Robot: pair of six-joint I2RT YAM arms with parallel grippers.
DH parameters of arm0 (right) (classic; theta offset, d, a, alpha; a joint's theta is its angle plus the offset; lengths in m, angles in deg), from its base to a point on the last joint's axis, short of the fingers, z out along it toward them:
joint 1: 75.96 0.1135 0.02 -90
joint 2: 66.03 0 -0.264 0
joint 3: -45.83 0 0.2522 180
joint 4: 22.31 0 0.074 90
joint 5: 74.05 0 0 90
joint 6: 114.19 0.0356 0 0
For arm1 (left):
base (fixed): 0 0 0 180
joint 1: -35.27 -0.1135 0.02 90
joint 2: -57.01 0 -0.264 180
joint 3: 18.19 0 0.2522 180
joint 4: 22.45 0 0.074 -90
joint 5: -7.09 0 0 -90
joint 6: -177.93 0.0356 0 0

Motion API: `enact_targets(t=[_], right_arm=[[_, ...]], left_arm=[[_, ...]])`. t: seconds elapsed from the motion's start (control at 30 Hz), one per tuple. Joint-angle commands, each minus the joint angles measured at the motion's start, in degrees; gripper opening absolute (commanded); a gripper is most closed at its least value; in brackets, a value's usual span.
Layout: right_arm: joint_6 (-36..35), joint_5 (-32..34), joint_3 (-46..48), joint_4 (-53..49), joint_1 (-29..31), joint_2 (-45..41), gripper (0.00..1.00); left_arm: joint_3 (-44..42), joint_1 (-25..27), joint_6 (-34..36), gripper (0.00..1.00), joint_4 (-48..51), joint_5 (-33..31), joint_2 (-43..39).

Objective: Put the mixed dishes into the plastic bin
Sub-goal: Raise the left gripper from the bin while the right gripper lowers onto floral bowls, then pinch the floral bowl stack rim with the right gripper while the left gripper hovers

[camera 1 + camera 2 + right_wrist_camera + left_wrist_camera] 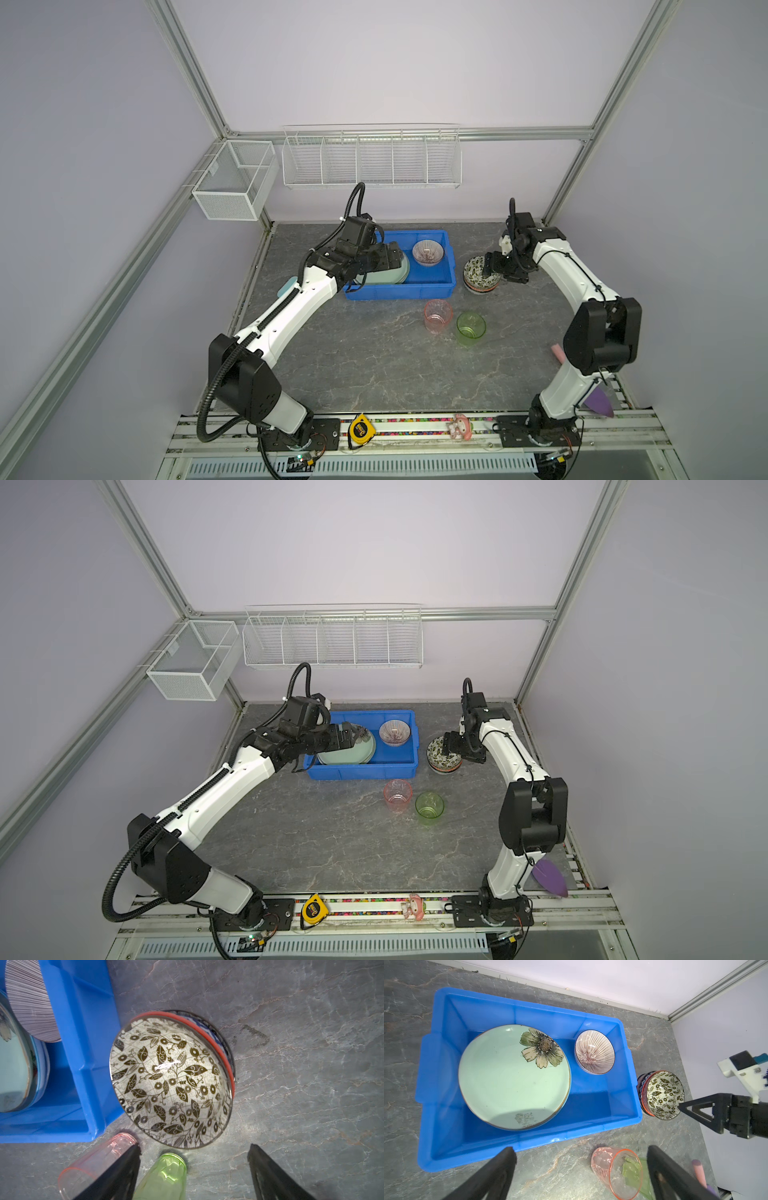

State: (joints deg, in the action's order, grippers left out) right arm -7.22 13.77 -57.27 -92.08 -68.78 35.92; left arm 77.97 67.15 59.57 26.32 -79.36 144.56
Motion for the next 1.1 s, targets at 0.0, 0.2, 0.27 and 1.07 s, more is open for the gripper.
enact_targets(t=[0.0, 0.2, 0.27, 1.07], right_arm=[[1.23, 0.74, 0.13, 2.64, 0.40, 1.47, 0.78], [1.27, 1.98, -0.40, 3.17, 0.46, 3.60, 0.65], [1.22, 2.62, -0.40, 3.36, 0.41, 3.76, 0.61], [1.24, 7.10, -1.35, 6.60, 0.77, 5.56, 0.39]], left_arm=[[-0.20, -0.89, 1.30, 0.98, -0.81, 1.61, -0.25], [-1.06, -1.38, 0.18, 0.98, -0.73, 1.88, 0.33], [-1.16, -1.47, -0.38, 0.98, -0.73, 1.88, 0.43], [-0.39, -1.47, -2.29, 0.99, -0.25, 2.66, 3.42]])
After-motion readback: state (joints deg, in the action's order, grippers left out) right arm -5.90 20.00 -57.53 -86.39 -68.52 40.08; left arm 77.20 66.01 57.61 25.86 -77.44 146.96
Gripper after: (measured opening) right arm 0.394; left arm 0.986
